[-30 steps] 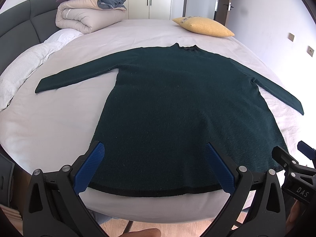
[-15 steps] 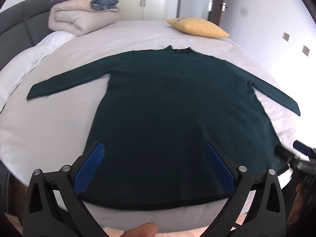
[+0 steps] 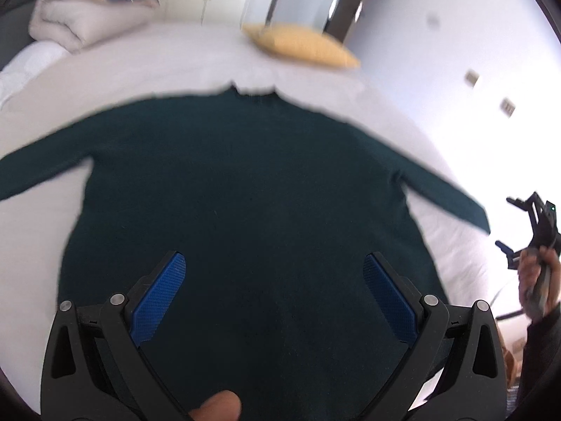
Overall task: Fold small clothes
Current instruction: 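Grasp the sweater sleeve cuff with the right tool and lift it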
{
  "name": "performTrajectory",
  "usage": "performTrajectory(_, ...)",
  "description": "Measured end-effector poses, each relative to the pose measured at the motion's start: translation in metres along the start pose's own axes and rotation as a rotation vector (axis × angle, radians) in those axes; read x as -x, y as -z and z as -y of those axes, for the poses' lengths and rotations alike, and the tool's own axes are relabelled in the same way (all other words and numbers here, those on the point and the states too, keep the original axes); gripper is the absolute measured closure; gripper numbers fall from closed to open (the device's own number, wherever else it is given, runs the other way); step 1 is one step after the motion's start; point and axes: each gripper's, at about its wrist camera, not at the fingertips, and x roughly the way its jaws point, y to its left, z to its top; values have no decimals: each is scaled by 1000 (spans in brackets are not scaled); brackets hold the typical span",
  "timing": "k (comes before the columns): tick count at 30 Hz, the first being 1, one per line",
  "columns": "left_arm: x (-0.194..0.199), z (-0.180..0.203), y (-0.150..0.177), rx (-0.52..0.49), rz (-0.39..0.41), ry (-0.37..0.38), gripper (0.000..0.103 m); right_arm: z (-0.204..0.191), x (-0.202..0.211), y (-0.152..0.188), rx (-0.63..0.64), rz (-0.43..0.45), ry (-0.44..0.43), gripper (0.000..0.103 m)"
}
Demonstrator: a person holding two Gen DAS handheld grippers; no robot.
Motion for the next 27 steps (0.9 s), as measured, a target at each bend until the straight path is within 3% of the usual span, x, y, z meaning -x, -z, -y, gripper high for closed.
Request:
performTrajectory(4, -32, -4, -21, 60, -33, 47, 0, 39, -28, -23, -195, -37, -37, 11)
performTrajectory(8, -46, -9, -33, 75, -21, 67, 0, 66, -44, -29, -323, 3, -71, 21)
performTrajectory(13, -63, -17, -51, 56, -36, 61, 0, 67, -52, -45, -346, 70, -107, 30)
performTrajectory(20, -87, -30, -66, 80, -45, 65, 0, 79, -54, -55, -320, 145, -67, 75)
performTrajectory(23, -96, -37, -69, 90, -59, 73, 0, 77, -56, -58, -285, 149, -15, 89)
performTrajectory(27, -105, -48, -79, 115, -53, 99, 0, 53, -53, -64, -187, 169, 86, 91)
